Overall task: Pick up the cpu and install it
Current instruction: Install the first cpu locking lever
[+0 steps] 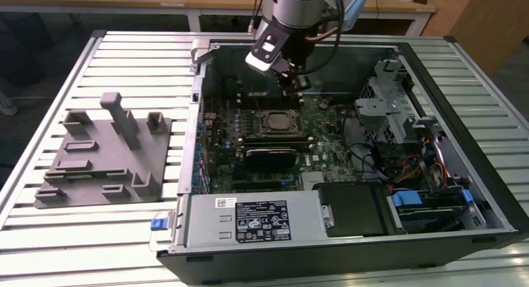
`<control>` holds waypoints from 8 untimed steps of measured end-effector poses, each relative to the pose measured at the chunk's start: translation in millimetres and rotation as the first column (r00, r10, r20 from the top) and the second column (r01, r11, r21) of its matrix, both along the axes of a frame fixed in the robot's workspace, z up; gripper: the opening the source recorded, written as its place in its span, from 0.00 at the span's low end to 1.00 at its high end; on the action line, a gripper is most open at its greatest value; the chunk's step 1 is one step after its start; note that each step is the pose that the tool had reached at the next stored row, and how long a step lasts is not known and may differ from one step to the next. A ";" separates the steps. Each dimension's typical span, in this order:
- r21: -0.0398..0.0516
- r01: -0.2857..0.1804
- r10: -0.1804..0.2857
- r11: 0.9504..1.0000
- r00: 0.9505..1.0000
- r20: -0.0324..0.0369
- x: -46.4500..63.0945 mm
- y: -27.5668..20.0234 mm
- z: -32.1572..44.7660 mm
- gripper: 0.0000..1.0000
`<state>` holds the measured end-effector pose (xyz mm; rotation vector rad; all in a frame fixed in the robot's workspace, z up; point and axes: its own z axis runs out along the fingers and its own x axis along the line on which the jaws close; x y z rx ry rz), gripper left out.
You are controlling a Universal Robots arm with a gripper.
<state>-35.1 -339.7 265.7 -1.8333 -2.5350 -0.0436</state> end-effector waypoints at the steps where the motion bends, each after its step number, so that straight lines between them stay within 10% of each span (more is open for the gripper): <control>1: 0.000 -0.018 0.018 1.000 1.000 0.000 0.0 0.0 0.0 0.11; 8: 0.000 -0.145 0.145 0.989 0.989 0.000 0.0 0.0 -0.1 0.11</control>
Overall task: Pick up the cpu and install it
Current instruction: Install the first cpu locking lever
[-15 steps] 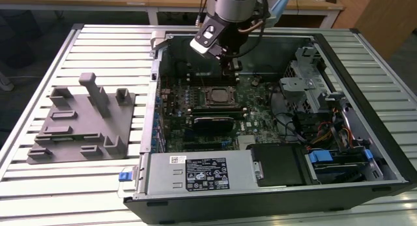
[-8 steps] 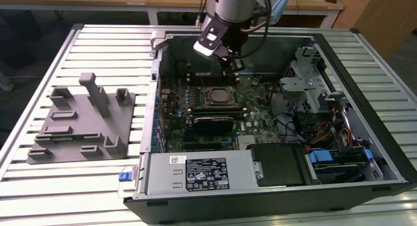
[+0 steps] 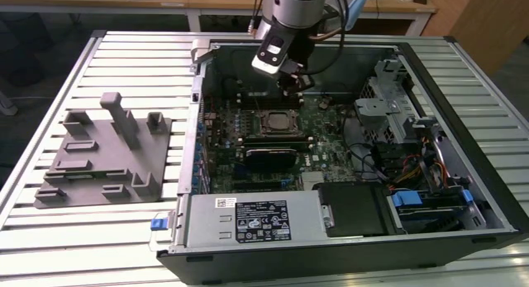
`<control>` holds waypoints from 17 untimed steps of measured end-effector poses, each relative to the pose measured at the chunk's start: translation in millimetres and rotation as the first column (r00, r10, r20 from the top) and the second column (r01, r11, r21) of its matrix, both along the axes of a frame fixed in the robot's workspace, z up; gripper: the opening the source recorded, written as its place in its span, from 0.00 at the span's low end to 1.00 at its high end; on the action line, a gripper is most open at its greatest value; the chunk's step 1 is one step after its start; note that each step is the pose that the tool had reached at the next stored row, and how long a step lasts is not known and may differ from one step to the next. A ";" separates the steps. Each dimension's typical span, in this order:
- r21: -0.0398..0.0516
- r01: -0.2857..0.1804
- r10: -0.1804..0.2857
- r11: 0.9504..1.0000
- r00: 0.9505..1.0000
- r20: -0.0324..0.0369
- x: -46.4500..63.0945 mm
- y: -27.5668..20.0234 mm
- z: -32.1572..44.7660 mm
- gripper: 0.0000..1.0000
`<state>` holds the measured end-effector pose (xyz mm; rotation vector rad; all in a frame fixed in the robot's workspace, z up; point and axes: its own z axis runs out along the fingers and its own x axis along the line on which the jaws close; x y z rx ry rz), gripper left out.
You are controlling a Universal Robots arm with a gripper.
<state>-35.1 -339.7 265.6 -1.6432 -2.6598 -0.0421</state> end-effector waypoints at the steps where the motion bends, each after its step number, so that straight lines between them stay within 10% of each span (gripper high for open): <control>1: 0.000 -0.018 0.018 1.000 1.000 0.000 0.0 0.0 0.0 0.11; 9: 0.000 -0.163 0.163 0.987 0.987 0.000 0.0 0.0 -0.1 0.11; 17: 0.000 -0.304 0.304 0.953 0.953 0.000 0.0 0.0 -0.3 0.11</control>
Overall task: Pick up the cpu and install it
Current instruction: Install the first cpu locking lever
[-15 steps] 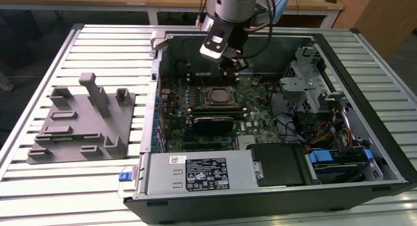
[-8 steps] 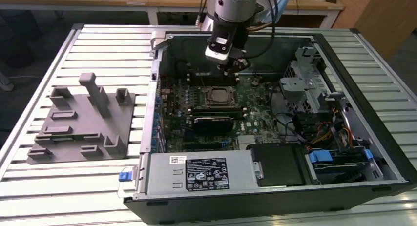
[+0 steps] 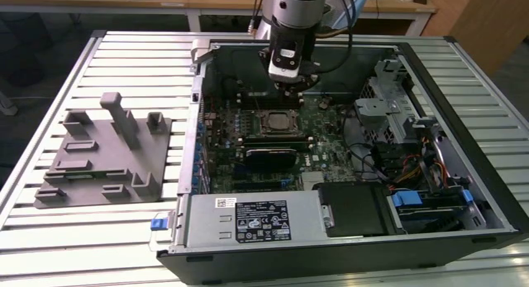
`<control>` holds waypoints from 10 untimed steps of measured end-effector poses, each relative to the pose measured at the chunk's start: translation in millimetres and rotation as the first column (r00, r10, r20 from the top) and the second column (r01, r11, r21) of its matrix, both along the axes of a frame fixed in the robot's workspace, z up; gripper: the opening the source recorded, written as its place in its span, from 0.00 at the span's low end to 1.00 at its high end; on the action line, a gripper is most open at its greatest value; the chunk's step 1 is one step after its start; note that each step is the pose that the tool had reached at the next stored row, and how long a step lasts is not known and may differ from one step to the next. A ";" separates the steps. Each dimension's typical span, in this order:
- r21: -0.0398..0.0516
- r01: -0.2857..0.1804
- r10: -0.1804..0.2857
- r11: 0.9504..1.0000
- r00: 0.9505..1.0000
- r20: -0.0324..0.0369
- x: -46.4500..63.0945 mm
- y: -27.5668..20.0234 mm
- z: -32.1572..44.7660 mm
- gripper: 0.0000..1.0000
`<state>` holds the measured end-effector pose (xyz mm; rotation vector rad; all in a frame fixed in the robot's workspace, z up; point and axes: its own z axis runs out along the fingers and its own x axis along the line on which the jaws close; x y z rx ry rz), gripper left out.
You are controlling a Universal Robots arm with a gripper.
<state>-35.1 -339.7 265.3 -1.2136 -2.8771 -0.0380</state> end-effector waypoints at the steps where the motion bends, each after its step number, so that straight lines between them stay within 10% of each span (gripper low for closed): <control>1: 0.000 -0.019 0.019 1.000 1.000 0.000 0.0 0.0 0.0 0.11; 10: 0.000 -0.182 0.182 0.983 0.983 0.000 0.0 0.0 -0.2 0.11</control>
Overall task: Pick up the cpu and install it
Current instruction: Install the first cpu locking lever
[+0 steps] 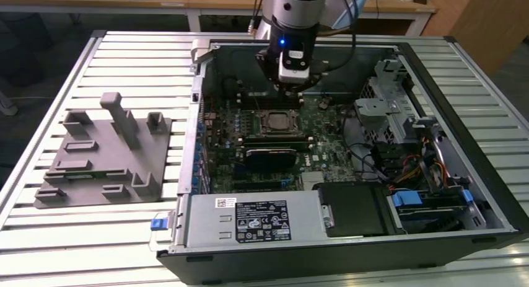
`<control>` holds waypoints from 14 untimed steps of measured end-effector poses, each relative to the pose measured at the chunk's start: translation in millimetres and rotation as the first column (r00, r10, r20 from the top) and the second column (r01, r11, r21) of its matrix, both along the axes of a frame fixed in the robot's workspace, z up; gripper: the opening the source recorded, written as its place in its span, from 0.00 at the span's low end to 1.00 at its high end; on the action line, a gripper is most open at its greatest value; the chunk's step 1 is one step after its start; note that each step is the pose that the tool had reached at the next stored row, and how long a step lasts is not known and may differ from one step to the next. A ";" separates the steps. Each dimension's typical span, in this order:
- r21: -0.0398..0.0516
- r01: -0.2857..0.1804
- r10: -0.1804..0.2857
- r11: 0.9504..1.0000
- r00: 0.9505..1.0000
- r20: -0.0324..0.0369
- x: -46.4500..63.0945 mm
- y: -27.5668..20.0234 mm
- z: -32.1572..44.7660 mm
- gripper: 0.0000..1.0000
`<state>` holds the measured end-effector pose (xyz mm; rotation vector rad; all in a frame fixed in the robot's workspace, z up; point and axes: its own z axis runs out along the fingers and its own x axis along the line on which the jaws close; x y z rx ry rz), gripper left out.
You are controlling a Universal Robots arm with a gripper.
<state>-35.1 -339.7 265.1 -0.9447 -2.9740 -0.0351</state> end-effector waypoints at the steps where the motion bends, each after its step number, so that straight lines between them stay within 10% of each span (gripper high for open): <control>1: 0.000 -0.018 0.018 1.000 1.000 0.000 0.0 0.0 0.0 0.11; 8: 0.000 -0.144 0.144 0.990 0.990 0.000 0.0 0.0 -0.2 0.11; 14: 0.000 -0.251 0.251 0.968 0.968 0.000 0.0 0.0 -0.4 0.11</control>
